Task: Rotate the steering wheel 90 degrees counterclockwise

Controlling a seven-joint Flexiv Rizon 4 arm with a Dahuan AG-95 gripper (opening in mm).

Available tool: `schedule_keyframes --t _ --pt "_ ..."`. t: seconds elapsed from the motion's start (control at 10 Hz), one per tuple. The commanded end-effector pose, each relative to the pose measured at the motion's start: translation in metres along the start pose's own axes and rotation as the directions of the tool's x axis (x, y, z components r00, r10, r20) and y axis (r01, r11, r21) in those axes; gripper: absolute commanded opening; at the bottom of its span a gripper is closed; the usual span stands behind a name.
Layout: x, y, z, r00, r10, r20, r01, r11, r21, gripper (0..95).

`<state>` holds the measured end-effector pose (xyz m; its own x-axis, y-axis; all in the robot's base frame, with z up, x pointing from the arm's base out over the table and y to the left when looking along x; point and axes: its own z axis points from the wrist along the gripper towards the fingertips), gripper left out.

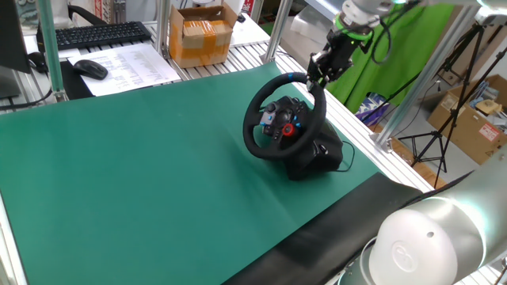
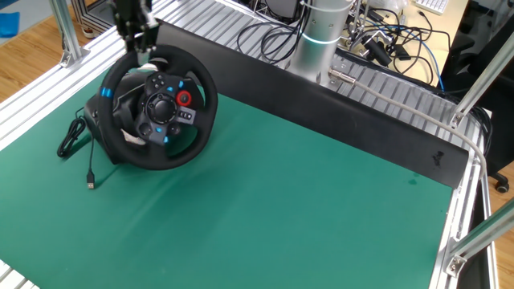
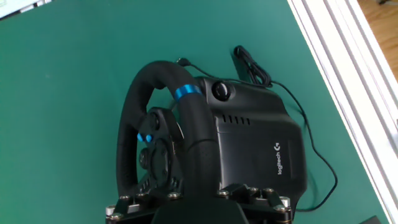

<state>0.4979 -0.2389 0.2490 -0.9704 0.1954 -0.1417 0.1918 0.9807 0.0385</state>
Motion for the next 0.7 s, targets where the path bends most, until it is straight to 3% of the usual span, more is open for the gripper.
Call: schedule_keyframes --t 0.1,0.4,0.7 --pt "-0.006 0.009 0.002 1.000 -0.018 -0.007 0.017 0.999 -0.036 19.0" --pt "-0.018 0.026 0.006 1.000 -0.023 -0.003 0.023 0.999 -0.043 19.0" --pt "-0.024 0.028 0.005 0.999 -0.039 -0.010 0.038 0.998 -0.046 19.0"
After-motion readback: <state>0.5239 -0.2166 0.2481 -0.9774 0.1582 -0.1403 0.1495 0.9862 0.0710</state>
